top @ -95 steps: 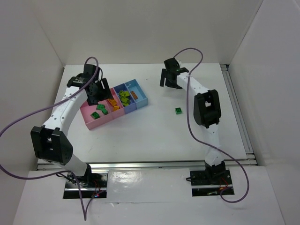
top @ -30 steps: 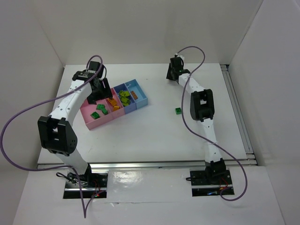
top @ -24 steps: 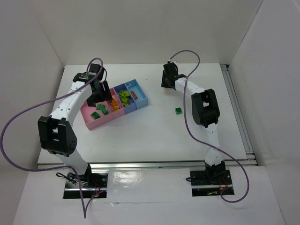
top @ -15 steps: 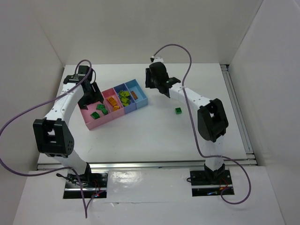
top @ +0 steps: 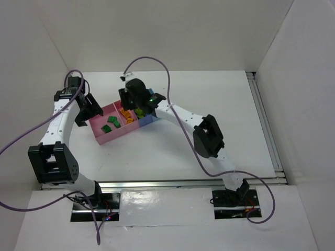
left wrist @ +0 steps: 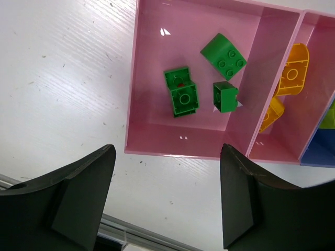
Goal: Sort the legos into containers by color
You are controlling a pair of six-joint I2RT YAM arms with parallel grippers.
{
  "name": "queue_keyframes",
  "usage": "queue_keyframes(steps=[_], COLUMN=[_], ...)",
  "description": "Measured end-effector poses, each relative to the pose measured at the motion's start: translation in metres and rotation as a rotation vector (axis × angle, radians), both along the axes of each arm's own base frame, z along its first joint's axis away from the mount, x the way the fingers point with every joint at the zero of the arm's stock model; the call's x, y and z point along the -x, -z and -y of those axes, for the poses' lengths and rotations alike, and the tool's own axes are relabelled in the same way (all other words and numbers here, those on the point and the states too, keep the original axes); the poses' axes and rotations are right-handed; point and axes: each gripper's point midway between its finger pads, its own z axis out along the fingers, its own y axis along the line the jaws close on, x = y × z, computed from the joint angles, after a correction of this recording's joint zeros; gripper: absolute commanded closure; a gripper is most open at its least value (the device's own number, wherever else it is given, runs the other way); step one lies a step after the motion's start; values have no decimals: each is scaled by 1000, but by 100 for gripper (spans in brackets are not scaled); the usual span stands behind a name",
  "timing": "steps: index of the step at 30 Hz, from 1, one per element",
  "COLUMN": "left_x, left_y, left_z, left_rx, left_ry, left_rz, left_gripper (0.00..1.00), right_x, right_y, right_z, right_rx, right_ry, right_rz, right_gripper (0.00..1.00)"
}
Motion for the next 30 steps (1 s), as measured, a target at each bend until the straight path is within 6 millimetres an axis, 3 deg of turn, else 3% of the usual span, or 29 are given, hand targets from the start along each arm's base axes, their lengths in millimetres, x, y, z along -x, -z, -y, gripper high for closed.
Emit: queue_keyframes(steps=[2,3,4,7,8,13,16,18,21,26,28,30], left_x=[2,4,6,11,12,11,10,12,13,10,10,9], left_y=[0,0,-1,-7,-10,-20,-18,-15,-13,-23,-26,-27], left_z=[0,0,0,0,-1,-5,-4,-3,-2,3,5,7], left_rx=[8,12,17,23,21,11,14,18,22,12,9,10], left_ry=[-1,-3,-4,-7,-10,-13,-12,-10,-2,22,32,49], left_rz=[12,14,20,46,56,98,101,92,90,145,157,163], left_gripper=[18,18,18,18,18,18,18,19,19,19,19,19], right_x=[6,9,11,13,13,8,9,14,24,9,4,11], right_y=[12,21,31,56,61,63,58,55,39,12,22,49], right_z=[-17,-21,-21,-17,-15,-5,13,39,91,220,271,312], right_rx=[14,27,45,95,110,143,168,187,203,168,178,224], right_ry=[-33,-43,-48,-39,-33,9,62,121,226,518,633,712], right_rz=[-9,-19,-35,-70,-78,-64,-47,-46,-52,-77,-114,-185], right_gripper=[76,66,54,37,25,23,32,33,27,10,9,7])
